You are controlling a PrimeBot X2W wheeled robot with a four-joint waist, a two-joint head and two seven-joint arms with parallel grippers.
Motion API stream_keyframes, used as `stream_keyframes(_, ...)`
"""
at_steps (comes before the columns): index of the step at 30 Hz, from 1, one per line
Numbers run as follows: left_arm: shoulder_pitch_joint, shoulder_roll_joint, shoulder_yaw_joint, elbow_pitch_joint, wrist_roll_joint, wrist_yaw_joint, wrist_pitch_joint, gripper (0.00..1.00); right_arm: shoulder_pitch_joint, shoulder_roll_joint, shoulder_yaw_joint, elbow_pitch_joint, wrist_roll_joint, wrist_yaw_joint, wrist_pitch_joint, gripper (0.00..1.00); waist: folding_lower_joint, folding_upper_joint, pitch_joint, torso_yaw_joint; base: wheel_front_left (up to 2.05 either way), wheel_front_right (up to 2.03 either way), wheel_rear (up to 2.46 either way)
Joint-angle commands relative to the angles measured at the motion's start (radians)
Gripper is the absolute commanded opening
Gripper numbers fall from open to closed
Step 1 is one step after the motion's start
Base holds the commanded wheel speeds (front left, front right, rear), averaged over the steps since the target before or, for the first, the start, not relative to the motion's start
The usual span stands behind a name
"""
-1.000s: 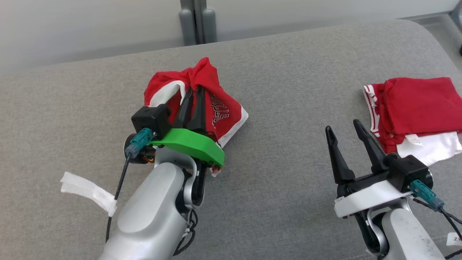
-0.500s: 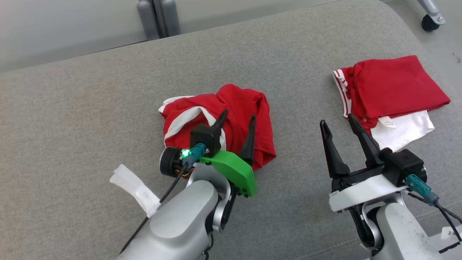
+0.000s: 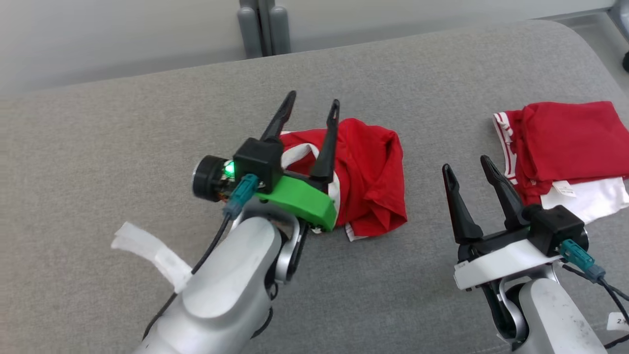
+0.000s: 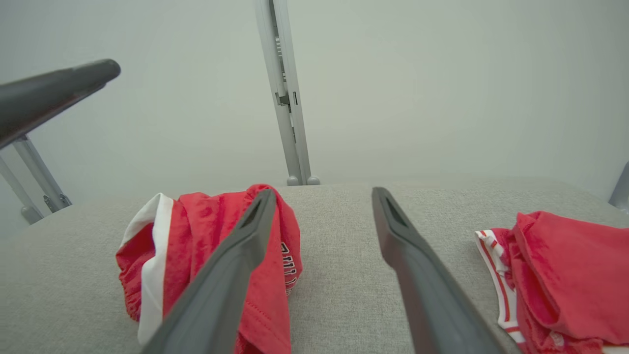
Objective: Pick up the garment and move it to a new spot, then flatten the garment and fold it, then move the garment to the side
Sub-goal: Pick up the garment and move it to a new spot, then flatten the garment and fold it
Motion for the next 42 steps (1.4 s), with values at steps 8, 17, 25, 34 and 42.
stream_keyframes(8,0.213,0.113,0.203,-0.133,0.224,-0.041,0.0,1.0,0.054,-0.012,-0.021,-0.011,-0.006,-0.002,-0.003,1.0,0.0,-0.0001,-0.07,0.12,0.0,0.0,0.0)
stream_keyframes(17,0.474,0.139,0.344,-0.211,0.336,-0.091,0.0,1.0,0.109,-0.003,-0.028,-0.022,-0.002,-0.002,-0.003,1.0,0.0,-0.0001,-0.112,0.144,0.0,0.0,0.0)
stream_keyframes(25,0.575,0.068,0.445,-0.242,0.387,-0.128,0.0,1.0,0.141,0.012,-0.031,-0.029,-0.004,-0.002,-0.003,1.0,0.0,-0.0001,-0.118,0.151,0.0,0.0,0.0)
stream_keyframes(34,0.537,0.022,0.498,-0.227,0.428,-0.177,0.0,1.0,0.114,0.021,0.052,-0.006,0.022,-0.002,0.0,1.0,0.0,-0.0001,-0.093,0.173,0.0,0.0,0.0)
stream_keyframes(42,0.521,0.003,0.519,-0.216,0.43,-0.203,0.0,1.0,0.062,0.038,0.153,0.103,0.092,-0.002,0.022,1.0,0.0,-0.0001,-0.046,0.218,0.0,0.0,0.0)
